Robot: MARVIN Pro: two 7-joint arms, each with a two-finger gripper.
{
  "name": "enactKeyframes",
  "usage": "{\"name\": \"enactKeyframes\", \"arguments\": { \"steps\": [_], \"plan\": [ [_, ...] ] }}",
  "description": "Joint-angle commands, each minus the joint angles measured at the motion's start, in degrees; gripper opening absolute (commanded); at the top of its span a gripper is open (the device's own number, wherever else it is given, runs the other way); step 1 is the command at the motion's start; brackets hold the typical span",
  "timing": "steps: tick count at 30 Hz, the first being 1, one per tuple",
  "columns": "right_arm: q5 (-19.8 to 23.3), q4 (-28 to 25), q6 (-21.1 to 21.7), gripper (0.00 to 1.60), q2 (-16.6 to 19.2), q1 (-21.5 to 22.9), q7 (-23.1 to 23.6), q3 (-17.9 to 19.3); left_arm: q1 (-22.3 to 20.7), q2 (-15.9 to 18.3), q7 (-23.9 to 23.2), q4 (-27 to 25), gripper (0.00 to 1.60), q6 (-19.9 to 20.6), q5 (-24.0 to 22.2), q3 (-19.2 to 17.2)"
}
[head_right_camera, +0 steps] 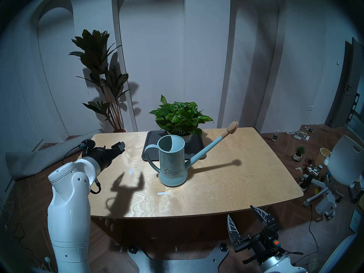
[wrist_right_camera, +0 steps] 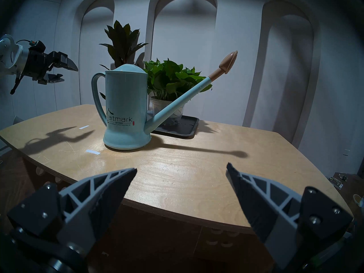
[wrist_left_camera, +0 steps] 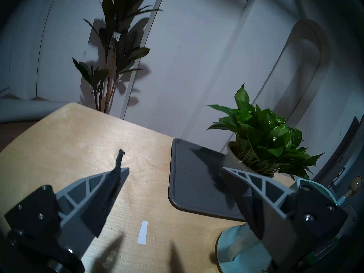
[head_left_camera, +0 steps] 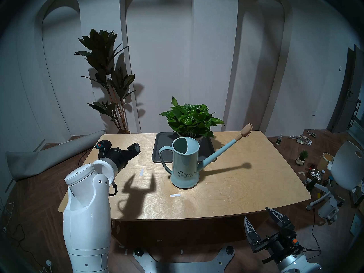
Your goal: Pick up the watering can and pour water into the potted plant, then put the can down
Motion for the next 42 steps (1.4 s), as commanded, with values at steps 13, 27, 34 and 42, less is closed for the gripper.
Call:
{"name": "enactKeyframes", "arguments": {
  "steps": [13,27,34,42],
  "plan": [
    [0.02,-0.48,-0.23,1.6,0.1,0.45,0.01,-0.11,12.77,1.75,-6.37,-3.94,1.6,-17.69,7.54,-0.54],
    [0.01,-0.36,-0.26,1.6,0.09,0.68,0.02,-0.14,16.71,1.15,-15.64,-9.19,1.6,-29.97,7.2,4.16],
    [0.01,-0.37,-0.27,1.6,0.09,0.72,0.04,-0.14,19.84,1.88,-21.21,-7.85,1.6,-36.42,8.39,5.88],
    [0.01,-0.39,-0.28,1.6,0.09,0.73,0.05,-0.14,22.63,3.89,-26.11,-3.46,1.6,-43.22,11.74,6.47]
  ]
}}
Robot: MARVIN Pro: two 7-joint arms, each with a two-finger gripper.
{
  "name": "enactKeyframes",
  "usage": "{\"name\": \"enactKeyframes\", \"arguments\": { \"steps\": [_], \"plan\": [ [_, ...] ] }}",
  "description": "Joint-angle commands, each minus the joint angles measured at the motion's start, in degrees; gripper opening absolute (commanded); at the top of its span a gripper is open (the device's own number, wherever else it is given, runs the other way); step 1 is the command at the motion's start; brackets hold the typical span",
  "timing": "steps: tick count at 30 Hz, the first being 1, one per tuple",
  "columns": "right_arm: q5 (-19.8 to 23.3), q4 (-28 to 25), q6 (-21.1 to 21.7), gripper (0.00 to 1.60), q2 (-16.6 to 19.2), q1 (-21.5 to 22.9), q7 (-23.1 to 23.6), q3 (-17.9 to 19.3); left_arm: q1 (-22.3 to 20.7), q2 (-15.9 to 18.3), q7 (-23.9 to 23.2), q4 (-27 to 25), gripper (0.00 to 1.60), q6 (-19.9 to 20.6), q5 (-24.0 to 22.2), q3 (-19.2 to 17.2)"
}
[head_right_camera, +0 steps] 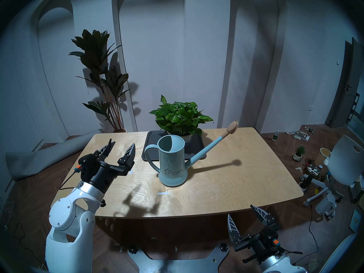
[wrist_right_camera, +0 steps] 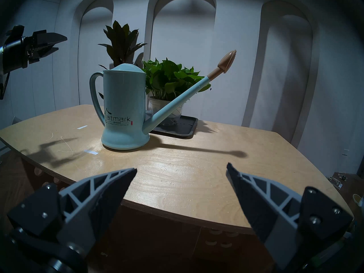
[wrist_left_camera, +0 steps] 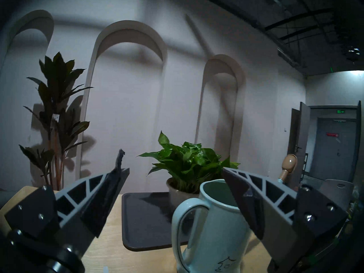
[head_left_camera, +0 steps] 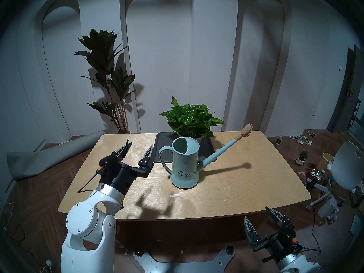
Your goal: Pick up the watering can and pour water into the potted plant, then put the can down
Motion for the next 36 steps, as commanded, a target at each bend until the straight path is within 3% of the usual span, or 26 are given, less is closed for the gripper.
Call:
{"name": "enactKeyframes", "arguments": {
  "steps": [1,6,8,16,18,20,25,36],
  "plan": [
    [0.0,-1.08,-0.28,1.6,0.08,-0.13,0.2,-0.12,2.3,2.6,-4.33,2.98,1.6,-6.54,4.29,0.74],
    [0.0,-1.28,-0.29,1.6,0.07,-0.29,0.27,-0.09,0.79,3.73,-5.58,4.46,1.6,-10.93,10.95,2.41],
    [0.0,-1.31,-0.29,1.6,0.07,-0.31,0.29,-0.08,0.18,3.12,-5.41,4.84,1.6,-11.9,11.42,2.84],
    [0.01,-1.51,-0.24,1.6,0.03,-0.5,0.37,-0.03,-5.83,1.49,-1.5,9.8,1.6,-19.25,19.95,5.63],
    [0.01,-1.56,-0.23,1.6,0.02,-0.54,0.37,-0.03,-6.88,1.06,-0.4,9.86,1.6,-16.52,21.68,5.75],
    [0.02,-1.52,-0.24,1.6,0.03,-0.53,0.38,-0.03,-7.54,-0.52,1.67,8.36,1.6,-10.46,23.38,5.69],
    [0.03,-1.38,-0.27,1.6,0.05,-0.44,0.38,-0.04,-7.58,-3.05,2.72,7.28,1.6,-8.3,21.09,4.78],
    [0.05,-1.36,-0.28,1.6,0.05,-0.43,0.42,-0.03,-2.17,-2.2,-0.65,-1.6,1.6,5.35,16.87,2.86]
  ]
}}
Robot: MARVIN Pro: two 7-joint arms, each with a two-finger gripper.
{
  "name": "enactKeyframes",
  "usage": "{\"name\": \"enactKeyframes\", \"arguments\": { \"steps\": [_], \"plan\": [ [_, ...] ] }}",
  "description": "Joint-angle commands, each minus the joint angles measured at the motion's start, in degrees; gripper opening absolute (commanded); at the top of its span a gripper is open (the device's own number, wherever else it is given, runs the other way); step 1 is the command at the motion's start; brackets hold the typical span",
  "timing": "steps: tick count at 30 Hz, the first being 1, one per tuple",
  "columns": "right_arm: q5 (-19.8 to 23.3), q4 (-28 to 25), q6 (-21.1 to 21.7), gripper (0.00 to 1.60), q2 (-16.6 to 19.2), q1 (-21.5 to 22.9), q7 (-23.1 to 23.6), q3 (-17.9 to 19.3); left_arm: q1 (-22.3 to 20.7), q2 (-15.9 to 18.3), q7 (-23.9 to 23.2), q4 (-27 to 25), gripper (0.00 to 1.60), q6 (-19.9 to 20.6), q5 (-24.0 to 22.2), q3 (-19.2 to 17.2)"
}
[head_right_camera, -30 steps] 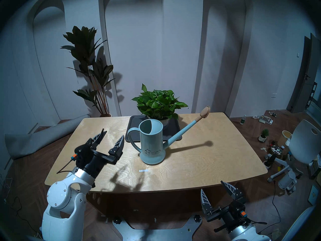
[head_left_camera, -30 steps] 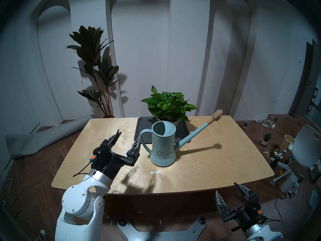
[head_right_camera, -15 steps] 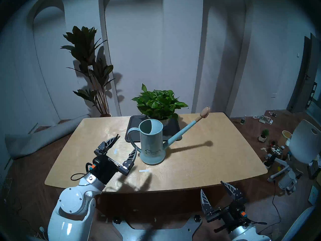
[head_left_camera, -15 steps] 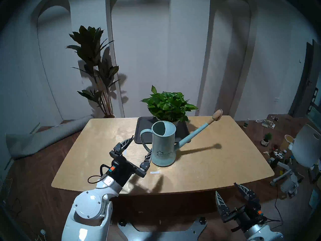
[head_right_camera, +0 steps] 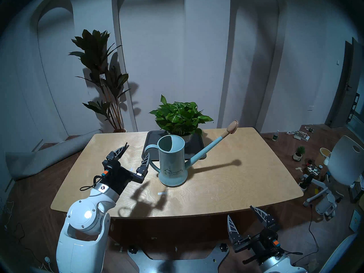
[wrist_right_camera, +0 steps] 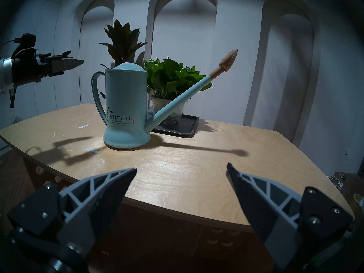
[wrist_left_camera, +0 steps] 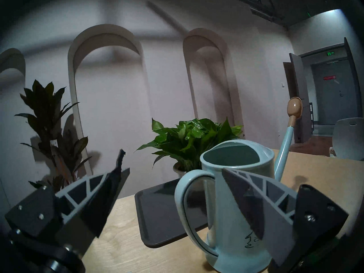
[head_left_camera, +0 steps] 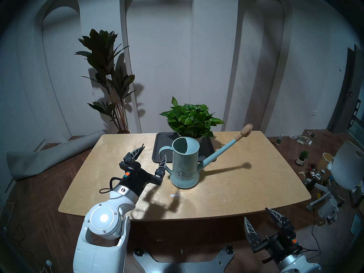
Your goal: Pick up the watering can and pour water into the potted plant, then put the can down
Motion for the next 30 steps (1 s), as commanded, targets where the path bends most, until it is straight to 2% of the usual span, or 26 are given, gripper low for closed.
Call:
{"name": "enactKeyframes", "arguments": {
  "steps": [1,6,7,10,11,14,20,29,30],
  "plan": [
    [0.03,-1.19,-0.28,1.6,0.05,0.14,0.08,-0.05,3.51,-0.62,-2.11,-6.3,1.6,6.54,-2.38,-0.19],
    [0.02,-1.32,-0.26,1.6,0.03,0.05,0.08,-0.04,7.66,-0.98,-2.42,-10.48,1.6,13.29,-1.22,1.31],
    [0.02,-1.34,-0.25,1.6,0.03,0.04,0.08,-0.04,8.01,-1.13,-2.19,-10.21,1.6,13.47,-0.63,1.97],
    [0.01,-1.42,-0.22,1.6,0.01,-0.01,0.08,-0.03,6.12,-0.58,1.93,-9.01,1.6,17.4,2.26,6.3],
    [0.01,-1.42,-0.22,1.6,0.01,-0.02,0.08,-0.03,5.13,0.08,4.0,-7.63,1.6,15.34,2.69,7.72],
    [0.02,-1.34,-0.25,1.6,0.03,0.03,0.09,-0.04,-0.07,0.92,7.0,-3.15,1.6,14.29,2.7,10.11],
    [0.04,-1.24,-0.27,1.6,0.04,0.09,0.11,-0.04,-2.15,0.6,12.01,-1.18,1.6,12.69,2.66,11.01],
    [0.03,-1.34,-0.25,1.6,0.01,0.04,0.12,-0.03,-8.16,-0.16,20.02,4.43,1.6,12.53,2.24,12.23],
    [0.03,-1.35,-0.25,1.6,0.01,0.03,0.12,-0.02,-7.86,-0.11,20.69,4.3,1.6,12.44,2.21,12.23]
  ]
}}
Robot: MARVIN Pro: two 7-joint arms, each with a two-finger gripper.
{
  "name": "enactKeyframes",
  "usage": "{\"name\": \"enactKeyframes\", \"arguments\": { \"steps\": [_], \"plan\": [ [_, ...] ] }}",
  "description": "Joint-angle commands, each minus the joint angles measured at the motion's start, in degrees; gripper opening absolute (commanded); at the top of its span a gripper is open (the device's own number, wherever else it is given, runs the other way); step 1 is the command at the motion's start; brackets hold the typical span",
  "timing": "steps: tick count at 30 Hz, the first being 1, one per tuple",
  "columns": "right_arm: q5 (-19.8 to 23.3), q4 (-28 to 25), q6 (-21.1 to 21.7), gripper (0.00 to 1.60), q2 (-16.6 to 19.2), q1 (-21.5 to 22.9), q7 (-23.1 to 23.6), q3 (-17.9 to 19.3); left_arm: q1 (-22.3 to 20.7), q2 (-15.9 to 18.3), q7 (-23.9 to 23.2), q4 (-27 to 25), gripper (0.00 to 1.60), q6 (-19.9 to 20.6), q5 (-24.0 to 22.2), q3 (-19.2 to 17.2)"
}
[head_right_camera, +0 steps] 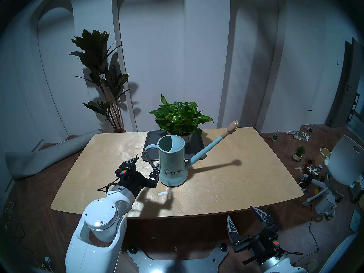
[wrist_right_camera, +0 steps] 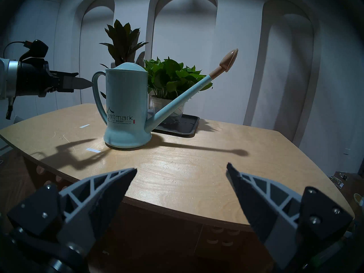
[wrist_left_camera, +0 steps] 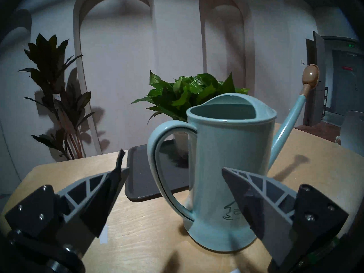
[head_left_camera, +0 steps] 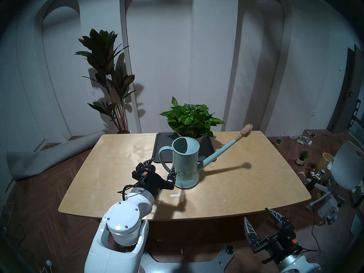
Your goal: Pick up the watering can and pour water into the potted plant, then put the can down
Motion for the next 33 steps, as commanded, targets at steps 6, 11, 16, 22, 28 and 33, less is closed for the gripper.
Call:
{"name": "enactKeyframes", "arguments": {
  "steps": [6,11,16,22,28,33],
  "plan": [
    [0.0,-1.36,-0.22,1.6,-0.01,0.09,0.02,-0.02,-8.44,-0.94,8.25,4.03,1.6,-0.85,-1.16,1.69],
    [-0.01,-1.38,-0.2,1.6,-0.01,0.07,0.02,-0.02,-9.54,-1.18,9.66,5.18,1.6,-1.17,-1.33,1.82],
    [-0.02,-1.4,-0.19,1.6,-0.02,0.06,0.01,-0.02,-10.29,-1.36,10.52,5.98,1.6,-1.38,-1.4,1.81],
    [-0.02,-1.42,-0.17,1.6,-0.02,0.05,0.01,-0.02,-10.62,-1.43,11.45,6.44,1.6,-2.21,-1.17,1.8],
    [-0.03,-1.44,-0.16,1.6,-0.03,0.03,0.0,-0.02,-10.41,-0.86,11.22,7.21,1.6,-3.41,-1.28,1.79],
    [-0.04,-1.46,-0.15,1.6,-0.03,0.03,0.0,-0.02,-9.34,-0.31,10.6,7.73,1.6,-4.52,-1.31,2.51]
  ]
}}
